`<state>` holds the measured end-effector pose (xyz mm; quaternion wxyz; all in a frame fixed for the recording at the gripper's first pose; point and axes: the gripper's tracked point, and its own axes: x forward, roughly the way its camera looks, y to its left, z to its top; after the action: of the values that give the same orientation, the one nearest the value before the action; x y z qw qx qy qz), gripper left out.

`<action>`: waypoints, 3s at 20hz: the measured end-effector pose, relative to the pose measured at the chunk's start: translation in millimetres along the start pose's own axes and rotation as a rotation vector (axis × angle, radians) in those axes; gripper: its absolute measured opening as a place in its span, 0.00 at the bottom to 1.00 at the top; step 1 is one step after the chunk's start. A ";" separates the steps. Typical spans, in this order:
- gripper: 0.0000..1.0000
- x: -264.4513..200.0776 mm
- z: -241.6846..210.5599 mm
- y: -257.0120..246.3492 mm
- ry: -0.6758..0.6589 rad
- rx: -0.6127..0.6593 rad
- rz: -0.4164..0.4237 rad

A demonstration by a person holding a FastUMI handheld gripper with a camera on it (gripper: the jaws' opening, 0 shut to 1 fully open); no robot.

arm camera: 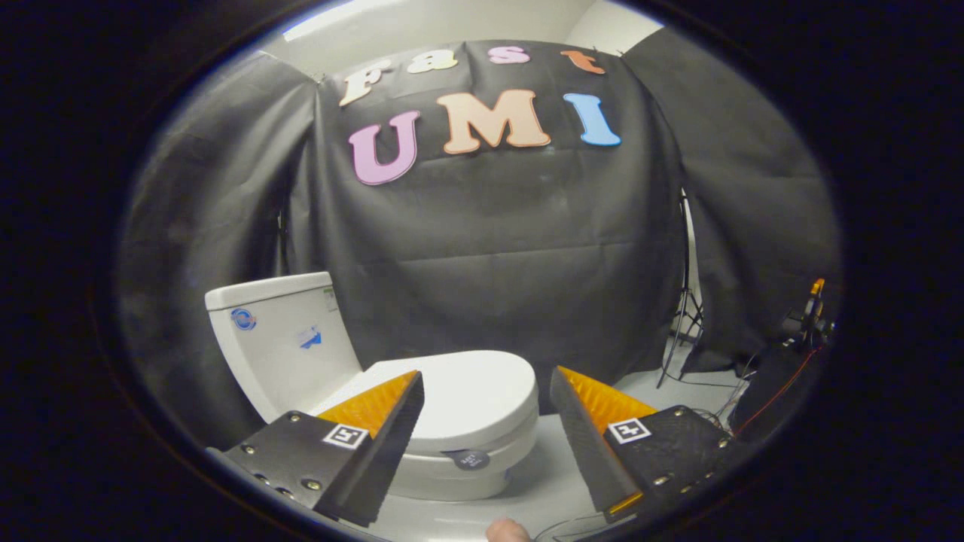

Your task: Open the toilet lid.

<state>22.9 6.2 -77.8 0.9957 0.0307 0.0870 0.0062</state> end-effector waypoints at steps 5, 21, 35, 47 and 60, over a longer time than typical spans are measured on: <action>1.00 1.2 0.9 5.3 -0.003 -0.075 0.016; 1.00 46.2 -44.1 2.8 0.189 -0.033 0.009; 0.82 69.2 -164.3 3.9 0.557 0.351 -0.081; 0.10 82.2 -208.8 18.0 0.631 0.975 -0.120; 0.01 83.5 -150.5 32.7 0.573 0.919 -0.040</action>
<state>78.8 49.3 -238.2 0.8160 0.4585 0.3492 -0.0433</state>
